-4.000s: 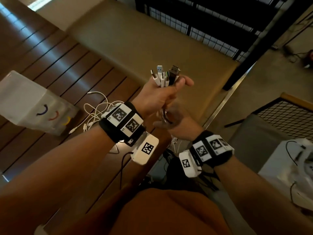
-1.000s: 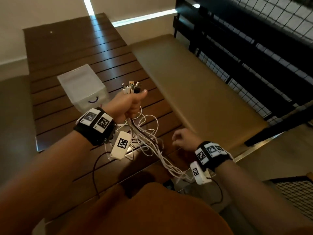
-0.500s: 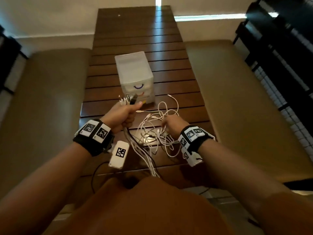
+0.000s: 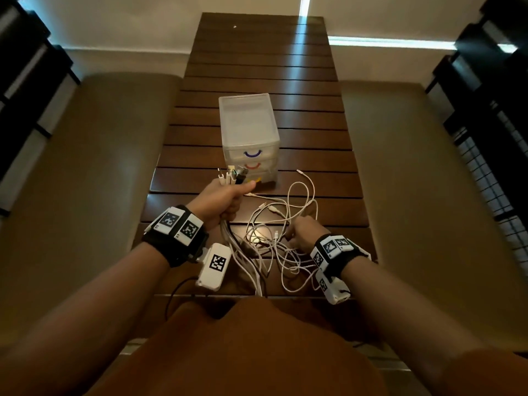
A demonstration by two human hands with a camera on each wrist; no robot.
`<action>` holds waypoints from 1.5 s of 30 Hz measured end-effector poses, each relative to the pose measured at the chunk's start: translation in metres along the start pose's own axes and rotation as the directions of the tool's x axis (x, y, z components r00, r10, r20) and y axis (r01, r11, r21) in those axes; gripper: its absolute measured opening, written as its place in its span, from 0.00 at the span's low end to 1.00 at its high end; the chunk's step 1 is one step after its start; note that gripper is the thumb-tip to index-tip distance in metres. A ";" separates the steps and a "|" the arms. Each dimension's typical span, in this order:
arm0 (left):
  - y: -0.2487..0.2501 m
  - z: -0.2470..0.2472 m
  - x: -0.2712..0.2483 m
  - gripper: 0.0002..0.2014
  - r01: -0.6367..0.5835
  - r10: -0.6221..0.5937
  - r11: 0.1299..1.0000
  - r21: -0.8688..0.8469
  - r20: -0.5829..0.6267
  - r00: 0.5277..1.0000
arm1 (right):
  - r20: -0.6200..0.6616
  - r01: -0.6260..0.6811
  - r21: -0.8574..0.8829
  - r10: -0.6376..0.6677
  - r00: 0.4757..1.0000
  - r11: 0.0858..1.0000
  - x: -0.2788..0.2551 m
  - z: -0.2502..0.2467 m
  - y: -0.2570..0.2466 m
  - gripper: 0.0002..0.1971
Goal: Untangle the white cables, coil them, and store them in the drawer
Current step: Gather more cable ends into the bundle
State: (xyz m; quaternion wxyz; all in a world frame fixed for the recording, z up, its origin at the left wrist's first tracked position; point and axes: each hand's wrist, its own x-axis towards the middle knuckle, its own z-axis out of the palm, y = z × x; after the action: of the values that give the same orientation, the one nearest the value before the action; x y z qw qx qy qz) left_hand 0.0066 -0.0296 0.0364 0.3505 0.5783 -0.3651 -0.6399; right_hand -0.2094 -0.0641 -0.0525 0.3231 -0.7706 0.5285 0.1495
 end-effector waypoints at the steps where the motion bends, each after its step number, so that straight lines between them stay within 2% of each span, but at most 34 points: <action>1: 0.000 0.002 0.001 0.07 -0.002 0.002 1.000 -0.001 -0.001 1.000 | 0.005 0.010 -0.031 -0.010 1.000 0.999 -0.001 0.002 0.000 0.12; 4: -0.001 0.005 0.004 0.11 0.002 -0.002 1.000 0.006 -0.017 1.000 | 0.001 0.037 -0.087 -0.037 0.999 0.995 -0.005 0.012 0.003 0.11; 11: -0.004 0.004 0.004 0.10 0.009 -0.009 1.000 0.014 -0.027 1.000 | -0.012 0.064 -0.084 -0.065 0.998 0.994 -0.013 0.023 0.009 0.10; 16: -0.003 0.005 -0.001 0.08 0.008 -0.006 0.999 0.034 -0.047 0.999 | 0.013 0.066 -0.109 -0.065 0.998 0.992 -0.016 0.010 -0.001 0.09; 20: 0.000 0.015 -0.008 0.10 -0.078 0.083 0.991 0.107 -0.042 0.996 | -0.113 0.166 -0.019 -0.167 0.979 0.986 -0.023 -0.024 -0.018 0.07; 23: 0.003 0.028 -0.011 0.08 -0.186 0.196 0.963 0.197 -0.032 0.980 | -0.278 0.332 0.067 -0.302 0.912 0.941 -0.039 -0.051 -0.031 0.07; 26: 0.006 0.041 -0.007 0.06 -0.281 0.291 0.941 0.191 -0.030 0.956 | -0.483 0.522 0.123 -0.408 0.775 0.844 -0.056 -0.074 -0.038 0.06; 28: 0.010 0.048 -0.006 0.01 -0.312 0.317 0.937 0.158 -0.007 0.948 | -0.573 0.592 0.174 -0.408 0.711 0.787 -0.064 -0.084 -0.038 0.05; 31: 0.006 0.052 0.003 0.06 -0.302 0.300 0.920 0.251 0.046 0.953 | -0.673 0.649 0.381 -0.284 0.683 0.659 -0.069 -0.101 -0.041 0.09; 33: -0.005 0.055 0.011 0.19 -0.240 0.232 0.922 0.305 0.063 0.971 | -0.715 0.685 0.534 -0.169 0.679 0.495 -0.075 -0.117 -0.048 0.12; 35: -0.017 0.054 0.018 0.25 -0.169 0.172 0.932 0.321 0.019 0.985 | -0.724 0.711 0.611 -0.116 0.680 0.348 -0.084 -0.134 -0.053 0.10; 38: -0.030 0.040 0.022 0.10 -0.082 0.101 0.882 0.463 -0.017 0.995 | -0.711 0.718 0.688 -0.104 0.696 0.104 -0.097 -0.149 -0.054 0.09; 39: -0.030 0.034 0.021 0.08 -0.069 0.079 0.895 0.442 -0.004 0.997 | -0.698 0.705 0.706 -0.105 0.708 0.067 -0.099 -0.148 -0.054 0.09; 40: -0.028 0.030 0.020 0.08 -0.067 0.073 0.921 0.384 -0.001 0.997 | -0.684 0.691 0.718 -0.100 0.722 0.081 -0.098 -0.146 -0.053 0.09; 41: -0.023 0.028 0.018 0.09 -0.055 0.064 0.952 0.303 -0.020 0.998 | -0.672 0.677 0.721 -0.092 0.735 0.146 -0.095 -0.141 -0.051 0.09; 43: -0.014 0.023 0.016 0.12 -0.066 0.077 0.986 0.152 -0.068 0.995 | -0.622 0.618 0.709 -0.112 0.775 0.338 -0.088 -0.125 -0.045 0.12; 45: -0.005 0.022 0.013 0.13 -0.071 0.072 0.997 0.006 -0.087 0.994 | -0.491 0.493 0.718 -0.144 0.859 0.491 -0.081 -0.106 -0.042 0.17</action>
State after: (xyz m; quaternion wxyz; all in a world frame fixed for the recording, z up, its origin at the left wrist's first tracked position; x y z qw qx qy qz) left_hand -0.0165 -0.0372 0.0274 0.3878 0.5927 -0.3709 -0.6006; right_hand -0.2148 -0.0660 0.0874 0.5625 -0.6264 0.4302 -0.3259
